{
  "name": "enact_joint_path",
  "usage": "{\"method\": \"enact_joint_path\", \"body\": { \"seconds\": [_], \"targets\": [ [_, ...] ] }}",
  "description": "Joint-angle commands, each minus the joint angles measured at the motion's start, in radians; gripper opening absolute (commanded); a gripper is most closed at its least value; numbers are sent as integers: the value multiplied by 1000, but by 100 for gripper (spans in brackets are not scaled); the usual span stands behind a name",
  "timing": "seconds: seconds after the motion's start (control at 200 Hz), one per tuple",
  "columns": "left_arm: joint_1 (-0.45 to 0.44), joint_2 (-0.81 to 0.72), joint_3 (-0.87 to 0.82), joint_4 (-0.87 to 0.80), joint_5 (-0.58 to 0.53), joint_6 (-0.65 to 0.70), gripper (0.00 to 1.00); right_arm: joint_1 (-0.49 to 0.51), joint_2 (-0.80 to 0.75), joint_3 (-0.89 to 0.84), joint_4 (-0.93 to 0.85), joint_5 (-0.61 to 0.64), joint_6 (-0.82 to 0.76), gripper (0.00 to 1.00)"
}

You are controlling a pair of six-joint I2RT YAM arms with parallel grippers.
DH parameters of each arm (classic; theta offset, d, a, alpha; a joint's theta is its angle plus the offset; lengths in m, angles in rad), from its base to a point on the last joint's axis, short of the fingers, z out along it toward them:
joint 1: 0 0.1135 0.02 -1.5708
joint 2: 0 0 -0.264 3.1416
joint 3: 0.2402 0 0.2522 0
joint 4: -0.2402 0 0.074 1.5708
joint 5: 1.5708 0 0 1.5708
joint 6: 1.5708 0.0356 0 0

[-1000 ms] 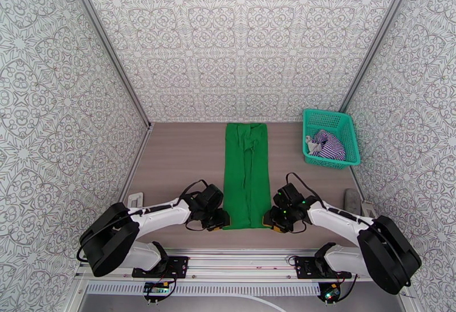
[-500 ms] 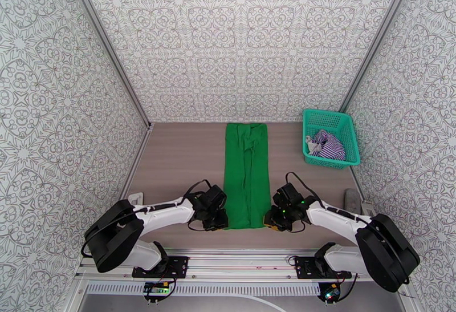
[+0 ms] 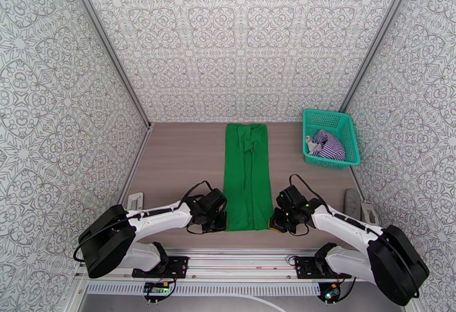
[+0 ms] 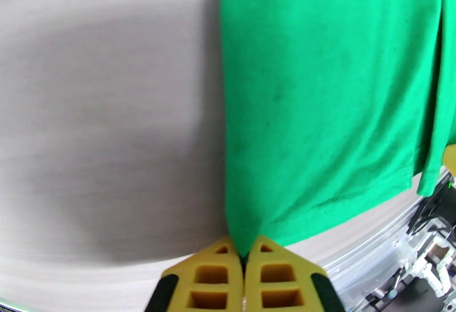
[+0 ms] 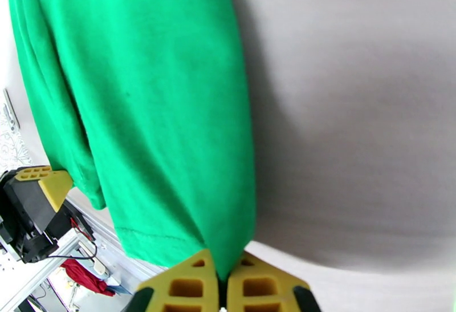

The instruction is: Fold and stack the mixed laundry pile

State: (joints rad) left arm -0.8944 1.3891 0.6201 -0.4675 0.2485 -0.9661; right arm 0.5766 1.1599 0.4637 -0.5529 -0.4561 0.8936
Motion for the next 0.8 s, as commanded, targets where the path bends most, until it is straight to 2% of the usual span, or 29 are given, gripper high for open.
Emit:
{"method": "enact_joint_path", "body": {
  "seconds": [0.0, 0.165, 0.255, 0.405, 0.58, 0.795],
  "targets": [
    [-28, -39, -36, -35, -31, -21, 0, 17, -56, -34, -107, 22, 9, 0],
    [-61, -101, -53, -31, -42, -46, 0, 22, -158, -57, -215, 39, 21, 0],
    [-62, -104, -16, -88, -60, -35, 0, 22, -187, -25, -255, 65, 22, 0],
    [-43, -103, 90, -145, -88, 2, 0, 22, -155, 93, -328, 133, 4, 0],
    [18, -117, 203, -236, -135, 52, 0, 22, -115, 235, -416, 230, 1, 0],
    [91, -90, 343, -295, -137, 142, 0, 20, -5, 440, -503, 339, -53, 0]
  ]
}}
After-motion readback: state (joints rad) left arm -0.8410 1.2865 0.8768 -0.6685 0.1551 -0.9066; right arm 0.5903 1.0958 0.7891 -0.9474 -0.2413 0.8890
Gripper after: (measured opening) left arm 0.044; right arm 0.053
